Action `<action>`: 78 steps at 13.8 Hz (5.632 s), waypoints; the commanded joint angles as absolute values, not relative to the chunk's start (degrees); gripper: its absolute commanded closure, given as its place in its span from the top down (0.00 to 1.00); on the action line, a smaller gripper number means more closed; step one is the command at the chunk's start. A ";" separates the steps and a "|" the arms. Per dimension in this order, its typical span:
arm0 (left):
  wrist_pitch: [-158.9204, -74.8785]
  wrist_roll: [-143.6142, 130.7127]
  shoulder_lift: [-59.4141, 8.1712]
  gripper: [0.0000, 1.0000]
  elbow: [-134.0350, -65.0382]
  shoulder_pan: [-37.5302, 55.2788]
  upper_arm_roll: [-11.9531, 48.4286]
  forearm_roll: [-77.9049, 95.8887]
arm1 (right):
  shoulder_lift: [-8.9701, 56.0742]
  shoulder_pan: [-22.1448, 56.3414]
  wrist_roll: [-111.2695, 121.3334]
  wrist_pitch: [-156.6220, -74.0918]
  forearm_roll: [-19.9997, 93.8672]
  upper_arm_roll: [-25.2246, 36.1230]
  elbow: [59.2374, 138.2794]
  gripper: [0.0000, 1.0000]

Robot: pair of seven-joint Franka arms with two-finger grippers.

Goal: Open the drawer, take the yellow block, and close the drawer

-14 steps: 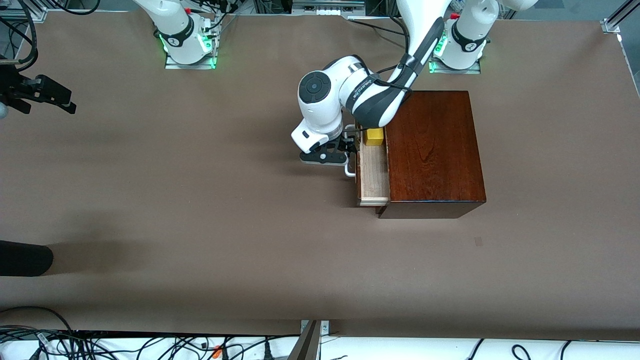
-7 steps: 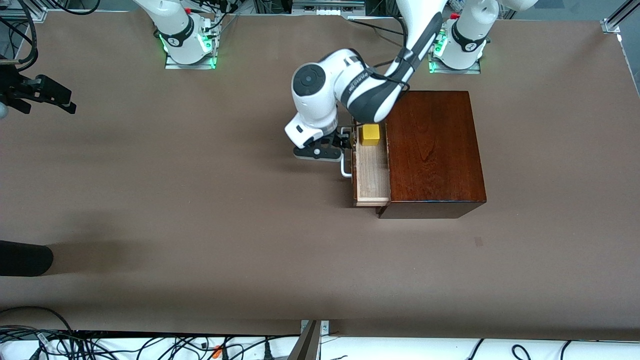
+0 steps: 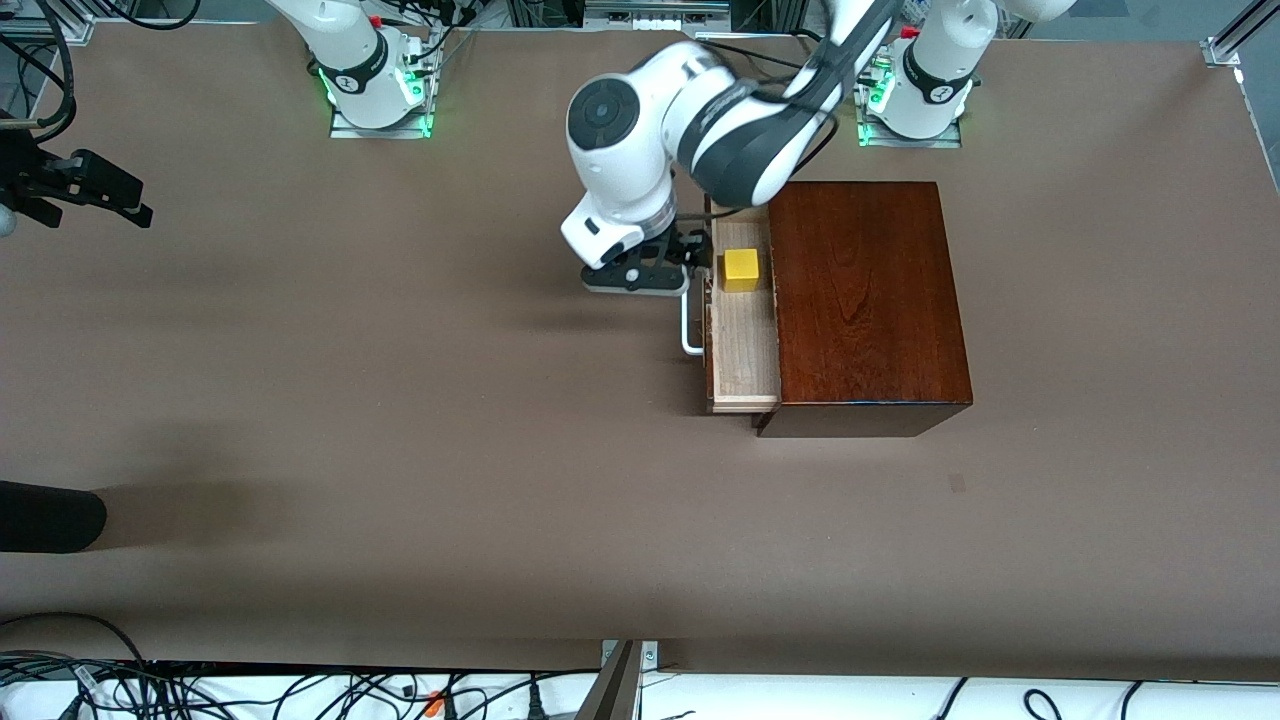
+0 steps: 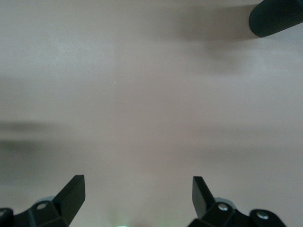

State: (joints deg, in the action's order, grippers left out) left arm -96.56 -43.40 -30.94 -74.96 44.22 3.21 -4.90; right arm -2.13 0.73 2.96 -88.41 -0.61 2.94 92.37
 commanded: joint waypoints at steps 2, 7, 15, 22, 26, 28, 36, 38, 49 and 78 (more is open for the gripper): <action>-89.49 -35.97 -22.34 1.00 -75.67 38.52 2.99 -3.34 | -2.81 -0.18 3.78 -88.15 -0.88 2.11 92.46 1.00; -81.84 -23.57 -14.69 1.00 -75.67 27.62 2.90 -3.34 | -2.90 0.09 2.90 -88.33 -0.35 1.67 92.20 1.00; -81.03 -5.21 -7.29 1.00 -80.41 6.55 3.16 -0.35 | -3.08 0.44 -23.49 -86.22 0.88 -14.03 90.26 1.00; -97.20 -4.40 4.90 1.00 -102.01 1.85 3.43 -0.26 | 2.98 7.62 -73.14 -91.13 1.93 -26.98 89.47 1.00; -96.59 -0.99 6.68 1.00 -102.31 1.85 3.34 -0.35 | 8.34 16.50 -99.08 -99.65 1.67 -26.98 89.39 1.00; -93.89 1.31 6.07 1.00 -99.25 1.84 3.34 -0.88 | 11.06 20.02 -109.82 -103.52 1.32 -26.98 89.38 1.00; -90.26 1.58 3.61 1.00 -94.75 1.93 3.43 -0.79 | 29.86 31.80 -138.23 -109.68 -6.75 -26.54 74.82 1.00; -90.26 1.67 3.08 1.00 -94.05 1.93 3.43 -0.79 | 33.99 34.00 -143.41 -111.87 -9.39 -26.46 71.21 1.00; -90.09 1.41 2.81 1.00 -93.43 1.93 3.87 -0.88 | 45.61 47.11 -152.75 -120.14 -12.83 -14.51 64.07 1.00; -89.65 1.58 2.81 1.00 -93.43 1.93 3.78 -0.79 | 37.20 42.11 -142.68 -98.64 -4.40 -16.00 56.60 0.23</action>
